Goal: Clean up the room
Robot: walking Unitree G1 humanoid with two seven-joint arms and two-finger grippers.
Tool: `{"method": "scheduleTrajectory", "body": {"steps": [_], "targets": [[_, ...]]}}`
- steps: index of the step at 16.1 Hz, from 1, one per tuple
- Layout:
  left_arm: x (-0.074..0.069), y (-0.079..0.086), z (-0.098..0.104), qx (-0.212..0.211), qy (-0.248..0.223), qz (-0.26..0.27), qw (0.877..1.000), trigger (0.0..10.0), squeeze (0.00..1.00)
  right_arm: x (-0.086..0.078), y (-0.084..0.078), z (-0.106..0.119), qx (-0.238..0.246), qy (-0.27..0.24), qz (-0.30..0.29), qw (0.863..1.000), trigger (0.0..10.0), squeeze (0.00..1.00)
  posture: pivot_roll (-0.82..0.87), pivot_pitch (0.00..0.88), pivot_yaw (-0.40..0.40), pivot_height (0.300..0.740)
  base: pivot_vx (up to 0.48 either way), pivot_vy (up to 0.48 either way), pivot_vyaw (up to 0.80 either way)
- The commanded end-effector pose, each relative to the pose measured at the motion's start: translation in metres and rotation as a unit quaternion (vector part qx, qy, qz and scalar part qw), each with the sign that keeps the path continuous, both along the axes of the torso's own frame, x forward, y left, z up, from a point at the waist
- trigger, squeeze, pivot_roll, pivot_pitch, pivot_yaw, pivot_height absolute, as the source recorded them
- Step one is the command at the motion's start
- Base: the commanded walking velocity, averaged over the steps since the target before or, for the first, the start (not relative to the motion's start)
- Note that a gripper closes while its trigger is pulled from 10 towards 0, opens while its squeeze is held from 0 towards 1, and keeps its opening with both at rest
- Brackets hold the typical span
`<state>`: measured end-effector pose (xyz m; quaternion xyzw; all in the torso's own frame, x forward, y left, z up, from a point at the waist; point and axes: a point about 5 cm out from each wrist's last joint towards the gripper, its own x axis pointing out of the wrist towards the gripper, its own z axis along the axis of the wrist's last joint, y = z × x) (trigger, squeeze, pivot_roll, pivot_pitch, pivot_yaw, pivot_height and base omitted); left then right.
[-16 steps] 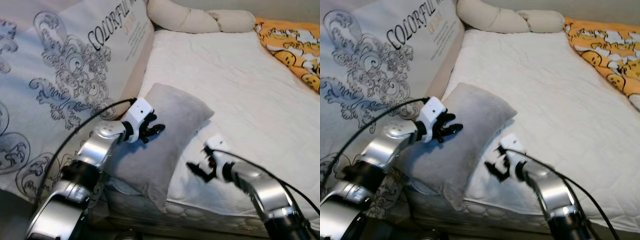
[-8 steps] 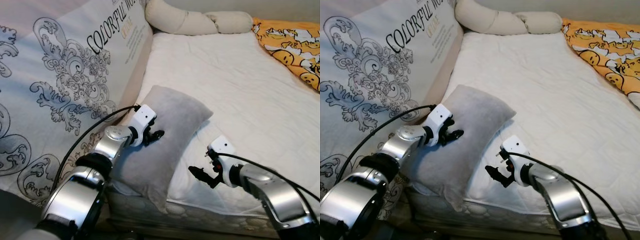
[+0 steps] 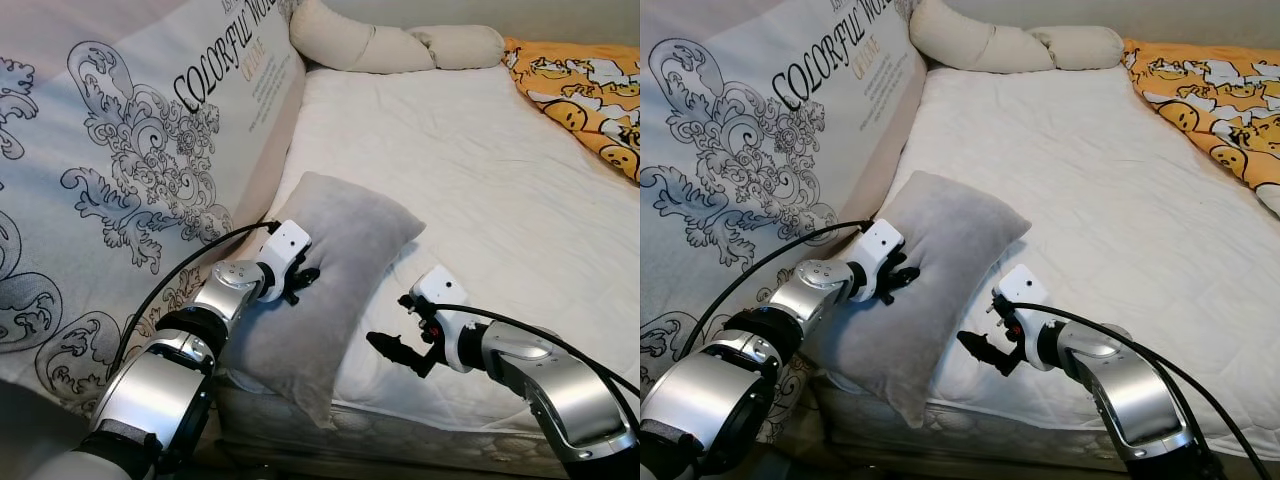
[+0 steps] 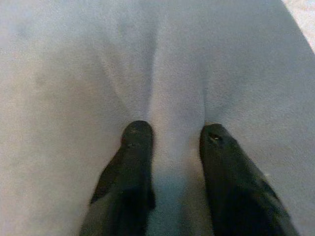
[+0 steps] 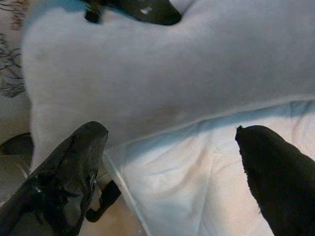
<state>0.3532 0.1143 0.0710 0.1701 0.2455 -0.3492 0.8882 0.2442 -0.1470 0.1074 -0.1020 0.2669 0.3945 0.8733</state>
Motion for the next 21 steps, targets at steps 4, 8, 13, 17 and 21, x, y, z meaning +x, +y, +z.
{"method": "scheduleTrajectory", "body": {"steps": [4, 8, 13, 17, 21], "targets": [[-0.013, 0.014, -0.023, 0.050, 0.052, 0.013, 0.997, 0.0, 0.00, 0.001, 0.000, 0.011, 0.003, -0.010, 0.026, 1.000, 10.0, 0.00, -0.13, 0.000, 0.075, 0.740, 0.000, 0.000, 0.00], [-0.013, 0.016, -0.025, 0.057, 0.047, 0.022, 0.997, 0.0, 0.00, 0.002, -0.002, 0.012, 0.002, -0.012, 0.024, 1.000, 10.0, 0.00, -0.14, 0.000, 0.079, 0.740, 0.000, 0.000, 0.00], [-0.010, 0.018, -0.021, 0.044, 0.029, 0.034, 0.998, 0.0, 0.00, 0.000, -0.004, 0.010, -0.003, -0.009, 0.017, 1.000, 10.0, 0.00, -0.14, 0.000, 0.086, 0.740, 0.000, 0.000, 0.00], [0.000, 0.008, 0.001, -0.019, -0.021, 0.003, 1.000, 10.0, 1.00, 0.000, -0.006, 0.007, -0.003, -0.008, 0.008, 1.000, 10.0, 0.00, -0.13, 0.000, 0.085, 0.740, 0.000, 0.000, 0.00], [0.012, 0.024, 0.022, -0.085, -0.031, 0.049, 0.995, 10.0, 1.00, -0.001, -0.007, 0.008, 0.002, -0.006, 0.009, 1.000, 10.0, 0.00, -0.13, 0.000, 0.086, 0.740, 0.000, 0.000, 0.00]]}}
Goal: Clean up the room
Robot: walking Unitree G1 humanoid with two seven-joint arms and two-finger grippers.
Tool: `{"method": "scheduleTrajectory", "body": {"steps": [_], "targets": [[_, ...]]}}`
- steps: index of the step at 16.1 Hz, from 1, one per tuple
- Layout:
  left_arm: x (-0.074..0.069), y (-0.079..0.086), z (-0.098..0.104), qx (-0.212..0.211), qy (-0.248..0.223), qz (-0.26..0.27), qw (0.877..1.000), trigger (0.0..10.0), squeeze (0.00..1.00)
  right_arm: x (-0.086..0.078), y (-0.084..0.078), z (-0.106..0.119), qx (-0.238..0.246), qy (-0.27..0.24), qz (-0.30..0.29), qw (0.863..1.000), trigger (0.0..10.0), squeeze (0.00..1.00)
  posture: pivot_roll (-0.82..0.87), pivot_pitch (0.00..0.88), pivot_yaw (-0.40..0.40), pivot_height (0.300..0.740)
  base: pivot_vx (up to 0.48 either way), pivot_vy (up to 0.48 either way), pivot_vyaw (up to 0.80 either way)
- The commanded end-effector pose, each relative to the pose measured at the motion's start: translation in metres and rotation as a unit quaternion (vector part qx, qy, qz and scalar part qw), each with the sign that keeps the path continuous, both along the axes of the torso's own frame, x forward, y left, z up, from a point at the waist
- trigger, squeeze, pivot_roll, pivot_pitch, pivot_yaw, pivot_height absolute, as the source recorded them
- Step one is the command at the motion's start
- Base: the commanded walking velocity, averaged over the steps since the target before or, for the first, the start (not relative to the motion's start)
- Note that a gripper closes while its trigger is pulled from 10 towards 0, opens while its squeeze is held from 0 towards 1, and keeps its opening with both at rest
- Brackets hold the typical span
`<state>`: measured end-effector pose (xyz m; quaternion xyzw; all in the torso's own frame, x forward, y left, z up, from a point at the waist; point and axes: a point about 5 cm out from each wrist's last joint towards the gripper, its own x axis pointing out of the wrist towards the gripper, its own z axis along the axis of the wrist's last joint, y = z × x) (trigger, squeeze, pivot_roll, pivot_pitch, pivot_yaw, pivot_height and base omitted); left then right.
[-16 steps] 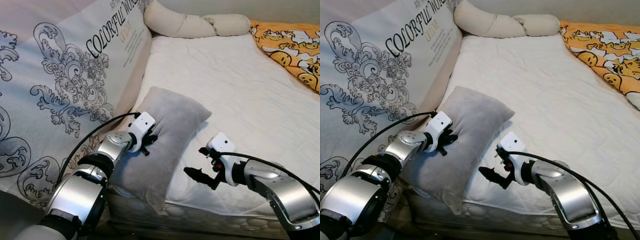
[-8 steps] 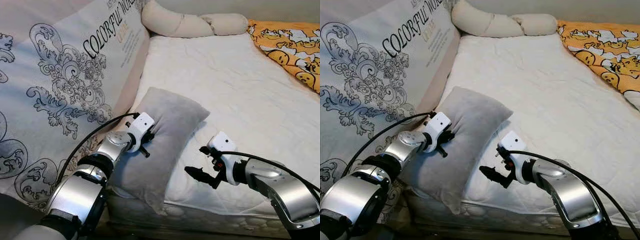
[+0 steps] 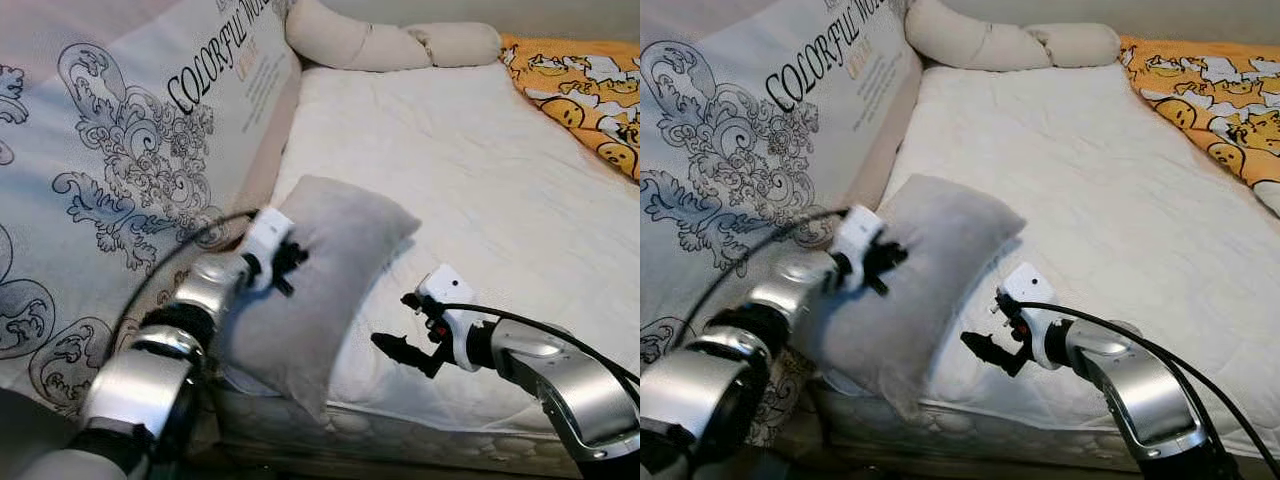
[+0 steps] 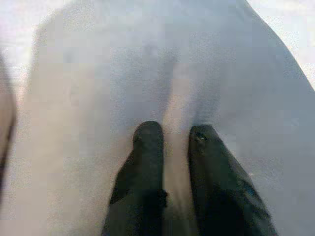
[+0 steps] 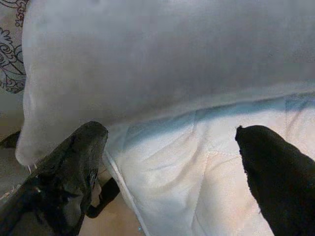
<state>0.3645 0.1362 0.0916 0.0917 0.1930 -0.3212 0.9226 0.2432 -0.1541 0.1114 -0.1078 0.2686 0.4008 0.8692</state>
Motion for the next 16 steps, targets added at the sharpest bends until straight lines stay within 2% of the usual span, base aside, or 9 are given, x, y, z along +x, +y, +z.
{"method": "scheduleTrajectory", "body": {"steps": [1, 2, 5, 9, 10, 12, 14, 15, 16], "targets": [[0.005, 0.012, 0.008, -0.010, 0.000, 0.028, 1.000, 10.0, 1.00, -0.001, -0.002, 0.005, 0.007, -0.007, 0.002, 1.000, 10.0, 0.00, -0.14, 0.000, 0.089, 0.740, 0.000, 0.000, 0.00], [0.008, 0.023, 0.011, -0.010, 0.000, 0.058, 0.998, 10.0, 1.00, -0.002, -0.006, 0.008, 0.005, -0.008, 0.001, 1.000, 10.0, 0.00, -0.15, 0.000, 0.091, 0.740, 0.000, 0.000, 0.00], [0.007, 0.032, 0.008, -0.018, 0.010, 0.090, 0.996, 10.0, 1.00, -0.005, -0.014, 0.013, 0.002, -0.010, -0.004, 1.000, 10.0, 0.00, -0.18, 0.000, 0.098, 0.740, 0.000, 0.000, 0.00], [0.005, 0.024, 0.006, -0.078, 0.034, 0.083, 0.993, 10.0, 1.00, -0.012, -0.020, 0.014, 0.001, -0.004, -0.011, 1.000, 10.0, 0.00, -0.21, 0.000, 0.098, 0.740, 0.000, 0.000, 0.00], [0.004, 0.018, 0.005, -0.136, 0.052, 0.089, 0.985, 10.0, 1.00, -0.016, -0.021, 0.017, 0.009, 0.002, -0.014, 1.000, 10.0, 0.00, -0.22, 0.000, 0.096, 0.740, 0.000, 0.000, 0.00], [-0.001, 0.014, -0.005, -0.141, 0.081, 0.093, 0.982, 10.0, 1.00, -0.023, -0.021, 0.018, 0.015, 0.010, -0.012, 1.000, 10.0, 0.00, -0.23, 0.000, 0.094, 0.740, 0.000, 0.000, 0.00], [-0.008, 0.011, -0.018, -0.093, 0.095, 0.084, 0.987, 10.0, 0.23, -0.028, -0.021, 0.018, 0.015, 0.015, -0.010, 1.000, 10.0, 0.00, -0.24, 0.000, 0.095, 0.740, 0.000, 0.000, 0.00], [-0.014, 0.008, -0.027, -0.068, 0.104, 0.069, 0.990, 10.0, 0.00, -0.030, -0.021, 0.018, 0.016, 0.017, -0.010, 1.000, 10.0, 0.00, -0.25, 0.000, 0.096, 0.740, 0.000, 0.000, 0.00], [-0.015, 0.007, -0.029, -0.062, 0.107, 0.062, 0.990, 10.0, 0.00, -0.030, -0.020, 0.018, 0.017, 0.018, -0.010, 1.000, 10.0, 0.00, -0.25, 0.000, 0.096, 0.740, 0.000, 0.000, 0.00]]}}
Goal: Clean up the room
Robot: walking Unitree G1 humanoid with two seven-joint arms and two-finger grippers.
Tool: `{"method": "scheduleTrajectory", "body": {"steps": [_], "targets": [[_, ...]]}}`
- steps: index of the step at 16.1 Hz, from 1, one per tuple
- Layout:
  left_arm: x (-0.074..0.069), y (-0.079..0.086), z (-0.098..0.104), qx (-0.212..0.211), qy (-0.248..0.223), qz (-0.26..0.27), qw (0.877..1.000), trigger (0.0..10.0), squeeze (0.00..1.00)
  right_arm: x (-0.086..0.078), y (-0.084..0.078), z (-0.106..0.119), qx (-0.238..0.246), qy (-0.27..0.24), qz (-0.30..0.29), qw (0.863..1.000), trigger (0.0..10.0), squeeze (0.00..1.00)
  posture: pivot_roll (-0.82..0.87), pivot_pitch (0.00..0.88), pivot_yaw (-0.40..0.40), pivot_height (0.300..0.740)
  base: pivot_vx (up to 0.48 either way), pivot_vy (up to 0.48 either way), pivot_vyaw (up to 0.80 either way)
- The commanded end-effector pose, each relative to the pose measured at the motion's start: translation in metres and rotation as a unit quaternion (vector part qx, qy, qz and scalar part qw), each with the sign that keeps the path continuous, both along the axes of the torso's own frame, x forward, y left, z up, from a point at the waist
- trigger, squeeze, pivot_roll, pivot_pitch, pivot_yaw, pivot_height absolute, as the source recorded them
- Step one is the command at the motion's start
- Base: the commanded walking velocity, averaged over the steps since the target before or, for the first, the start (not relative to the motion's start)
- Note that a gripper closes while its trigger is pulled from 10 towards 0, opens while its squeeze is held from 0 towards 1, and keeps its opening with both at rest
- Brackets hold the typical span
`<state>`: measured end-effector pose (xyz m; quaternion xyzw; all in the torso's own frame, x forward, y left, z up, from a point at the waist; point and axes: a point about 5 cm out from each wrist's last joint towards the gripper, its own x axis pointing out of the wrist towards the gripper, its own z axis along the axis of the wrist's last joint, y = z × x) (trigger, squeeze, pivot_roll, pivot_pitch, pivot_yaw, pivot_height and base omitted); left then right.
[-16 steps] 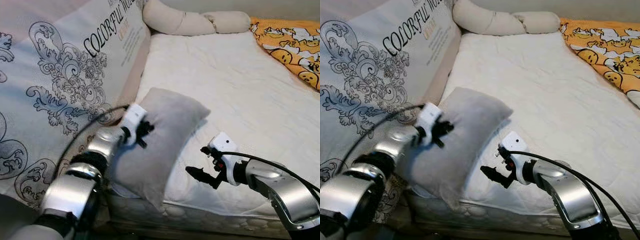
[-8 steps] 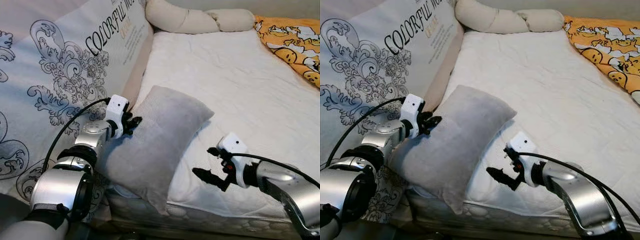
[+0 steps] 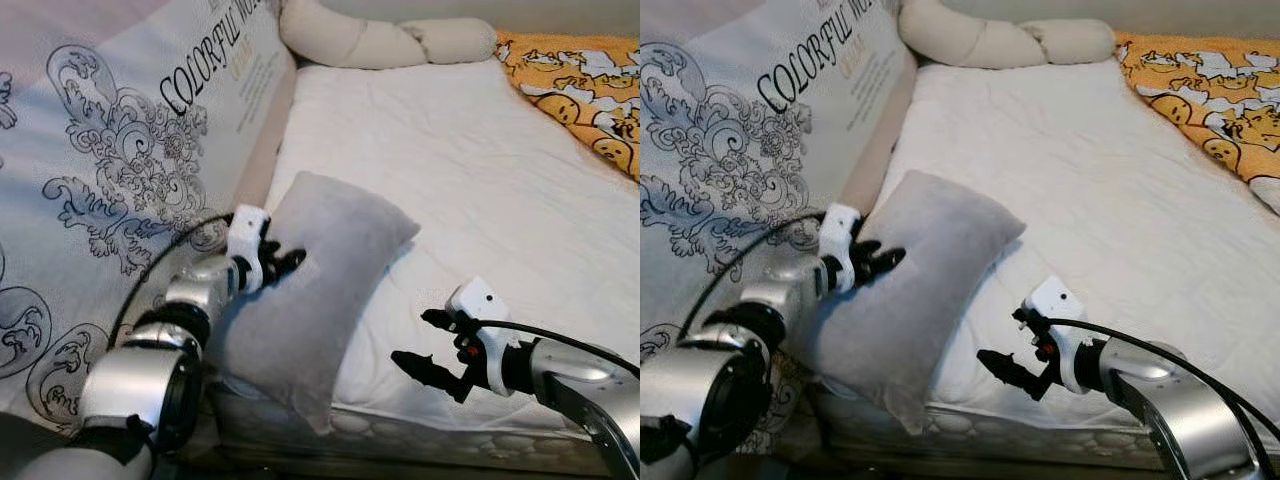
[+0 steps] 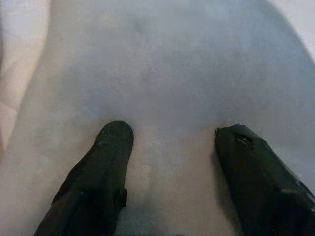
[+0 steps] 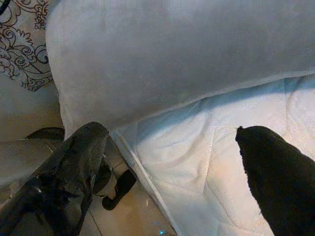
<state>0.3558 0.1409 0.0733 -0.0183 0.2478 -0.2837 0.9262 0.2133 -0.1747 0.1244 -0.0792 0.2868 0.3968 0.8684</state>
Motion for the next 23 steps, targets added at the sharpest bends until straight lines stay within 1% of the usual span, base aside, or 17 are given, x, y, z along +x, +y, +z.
{"method": "scheduleTrajectory", "body": {"steps": [1, 2, 4, 6, 7, 9, 14, 15, 17, 23], "targets": [[-0.010, -0.002, -0.015, 0.021, 0.033, -0.022, 0.999, 10.0, 0.00, -0.002, 0.001, 0.006, 0.004, -0.006, 0.003, 1.000, 10.0, 0.00, -0.25, 0.000, 0.095, 0.740, 0.000, 0.000, 0.00], [-0.016, -0.007, -0.022, 0.039, 0.042, -0.055, 0.997, 10.0, 0.00, -0.003, 0.003, 0.006, 0.007, -0.004, 0.006, 1.000, 10.0, 0.00, -0.24, 0.000, 0.094, 0.740, 0.000, 0.000, 0.00], [-0.022, -0.011, -0.028, 0.059, 0.049, -0.090, 0.993, 10.0, 0.00, -0.004, 0.005, 0.006, 0.010, -0.002, 0.013, 1.000, 10.0, 0.00, -0.24, 0.000, 0.092, 0.740, 0.000, 0.000, 0.00], [-0.025, -0.012, -0.032, 0.081, 0.049, -0.101, 0.990, 0.0, 0.00, -0.003, 0.007, 0.007, 0.011, 0.000, 0.020, 1.000, 10.0, 0.00, -0.23, 0.000, 0.088, 0.740, 0.000, 0.000, 0.00], [-0.025, -0.010, -0.033, 0.100, 0.045, -0.101, 0.989, 0.0, 0.00, -0.003, 0.007, 0.007, 0.011, 0.002, 0.023, 1.000, 10.0, 0.00, -0.22, 0.000, 0.086, 0.740, 0.000, 0.000, 0.00], [-0.024, -0.006, -0.034, 0.116, 0.043, -0.086, 0.989, 0.0, 0.00, -0.001, 0.008, 0.006, 0.009, 0.002, 0.027, 1.000, 10.0, 0.00, -0.22, 0.000, 0.086, 0.740, 0.000, 0.000, 0.00], [-0.021, -0.004, -0.032, 0.118, 0.026, -0.050, 0.991, 0.0, 0.00, 0.001, 0.010, 0.006, 0.010, 0.002, 0.027, 1.000, 10.0, 0.00, -0.21, 0.000, 0.090, 0.740, 0.000, 0.000, 0.00], [-0.020, -0.003, -0.032, 0.116, 0.021, -0.037, 0.992, 0.0, 0.00, 0.002, 0.010, 0.005, 0.010, 0.002, 0.027, 1.000, 10.0, 0.00, -0.21, 0.000, 0.089, 0.740, 0.000, 0.000, 0.00], [-0.019, -0.002, -0.031, 0.113, 0.019, -0.028, 0.993, 0.0, 0.00, 0.002, 0.010, 0.005, 0.010, 0.003, 0.028, 1.000, 10.0, 0.00, -0.21, 0.000, 0.092, 0.740, 0.000, 0.000, 0.00], [-0.015, -0.006, -0.025, 0.084, 0.000, -0.017, 0.996, 0.0, 0.00, 0.005, 0.013, 0.004, 0.014, -0.004, 0.026, 1.000, 10.0, 0.00, -0.20, 0.000, 0.119, 0.740, 0.000, 0.000, 0.00]]}}
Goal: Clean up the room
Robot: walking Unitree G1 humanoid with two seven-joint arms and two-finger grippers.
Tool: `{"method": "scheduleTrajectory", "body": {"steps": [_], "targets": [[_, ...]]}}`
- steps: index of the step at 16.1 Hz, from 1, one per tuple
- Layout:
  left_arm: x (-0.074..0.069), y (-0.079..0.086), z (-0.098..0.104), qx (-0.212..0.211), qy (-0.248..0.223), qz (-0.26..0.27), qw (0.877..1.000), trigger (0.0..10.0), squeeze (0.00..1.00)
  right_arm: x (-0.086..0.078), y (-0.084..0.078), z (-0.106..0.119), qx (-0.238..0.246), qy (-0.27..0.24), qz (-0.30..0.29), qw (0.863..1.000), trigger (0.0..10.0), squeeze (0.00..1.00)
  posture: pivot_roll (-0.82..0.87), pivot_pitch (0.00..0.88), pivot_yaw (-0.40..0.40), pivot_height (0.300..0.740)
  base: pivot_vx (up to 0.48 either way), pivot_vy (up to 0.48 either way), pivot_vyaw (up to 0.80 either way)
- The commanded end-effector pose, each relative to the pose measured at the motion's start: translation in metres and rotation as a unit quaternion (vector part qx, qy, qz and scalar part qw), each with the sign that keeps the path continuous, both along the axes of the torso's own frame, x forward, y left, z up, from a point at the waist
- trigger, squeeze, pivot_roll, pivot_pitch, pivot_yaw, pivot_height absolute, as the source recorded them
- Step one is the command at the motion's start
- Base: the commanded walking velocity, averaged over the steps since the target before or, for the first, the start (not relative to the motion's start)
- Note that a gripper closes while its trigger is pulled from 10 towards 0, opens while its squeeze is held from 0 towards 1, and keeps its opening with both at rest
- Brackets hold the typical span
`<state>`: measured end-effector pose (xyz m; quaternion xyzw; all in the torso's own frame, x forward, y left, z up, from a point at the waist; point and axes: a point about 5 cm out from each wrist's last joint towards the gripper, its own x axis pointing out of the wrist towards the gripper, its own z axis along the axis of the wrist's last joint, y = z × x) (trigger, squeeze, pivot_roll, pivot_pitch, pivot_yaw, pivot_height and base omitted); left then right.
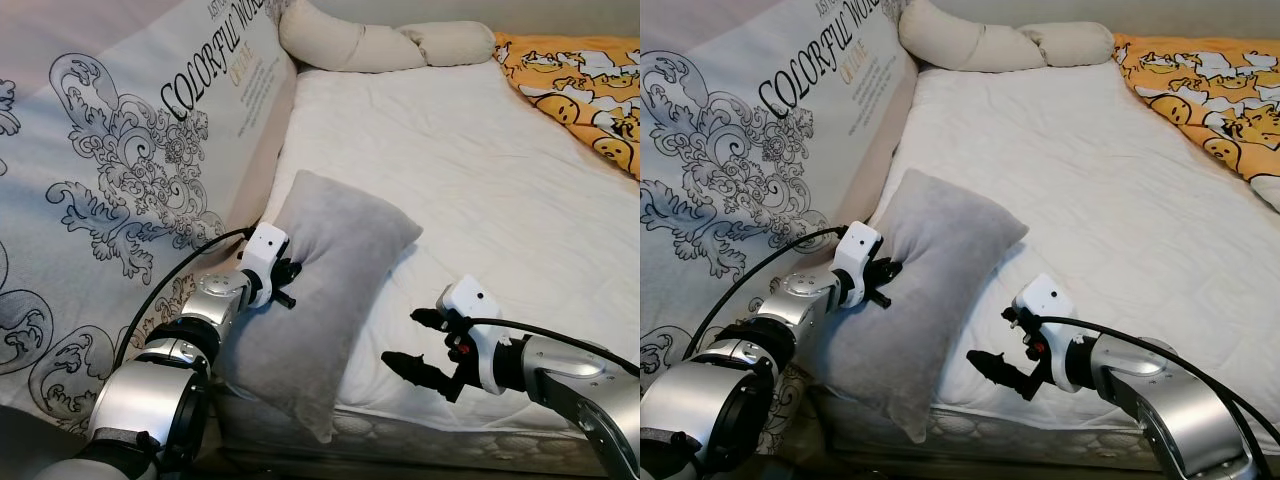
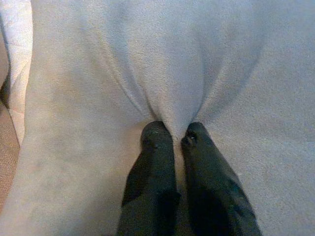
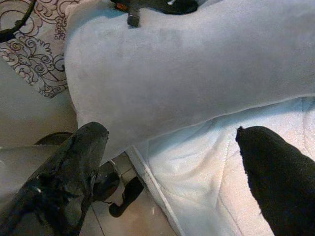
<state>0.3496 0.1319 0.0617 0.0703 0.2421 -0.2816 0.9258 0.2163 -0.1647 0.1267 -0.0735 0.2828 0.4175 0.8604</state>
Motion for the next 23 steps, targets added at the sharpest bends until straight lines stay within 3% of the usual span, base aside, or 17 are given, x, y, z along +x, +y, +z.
{"method": "scheduleTrajectory", "body": {"steps": [1, 8, 10, 13, 18, 20, 21, 23], "targets": [[-0.007, 0.002, -0.010, -0.004, 0.024, 0.006, 1.000, 0.0, 0.00, 0.003, 0.003, 0.001, 0.003, -0.008, 0.005, 1.000, 10.0, 0.00, -0.20, 0.000, 0.123, 0.740, 0.000, 0.000, 0.00], [0.008, -0.008, 0.014, -0.073, -0.008, 0.008, 0.997, 0.0, 0.00, 0.015, 0.006, 0.001, 0.009, -0.028, 0.000, 1.000, 10.0, 0.00, -0.16, 0.000, 0.139, 0.740, 0.000, 0.000, 0.00], [0.021, -0.007, 0.038, -0.089, -0.046, 0.021, 0.995, 0.0, 0.00, 0.020, 0.008, 0.000, 0.011, -0.035, 0.000, 0.999, 10.0, 0.00, -0.14, 0.000, 0.141, 0.740, 0.000, 0.000, 0.00], [0.048, 0.002, 0.095, -0.055, -0.142, 0.047, 0.987, 0.0, 0.00, 0.025, 0.013, 0.000, 0.019, -0.044, 0.002, 0.999, 10.0, 0.00, -0.12, 0.000, 0.150, 0.740, 0.000, 0.000, 0.00], [0.064, 0.015, 0.141, -0.041, -0.210, 0.091, 0.973, 0.0, 0.00, 0.028, 0.017, -0.003, 0.024, -0.049, 0.006, 0.998, 10.0, 0.00, -0.10, 0.000, 0.151, 0.740, 0.000, 0.000, 0.00], [0.066, 0.020, 0.151, -0.036, -0.241, 0.121, 0.962, 0.0, 0.00, 0.030, 0.017, -0.002, 0.024, -0.051, 0.006, 0.998, 10.0, 0.00, -0.10, 0.000, 0.148, 0.740, 0.000, 0.000, 0.00], [0.066, 0.025, 0.151, -0.009, -0.256, 0.146, 0.956, 0.0, 0.00, 0.032, 0.018, -0.002, 0.025, -0.055, 0.007, 0.998, 10.0, 0.00, -0.09, 0.000, 0.146, 0.740, 0.000, 0.000, 0.00], [0.064, 0.028, 0.139, 0.017, -0.246, 0.165, 0.955, 0.0, 0.00, 0.033, 0.020, -0.002, 0.026, -0.056, 0.013, 0.998, 10.0, 0.00, -0.09, 0.000, 0.143, 0.740, 0.000, 0.000, 0.00]]}}
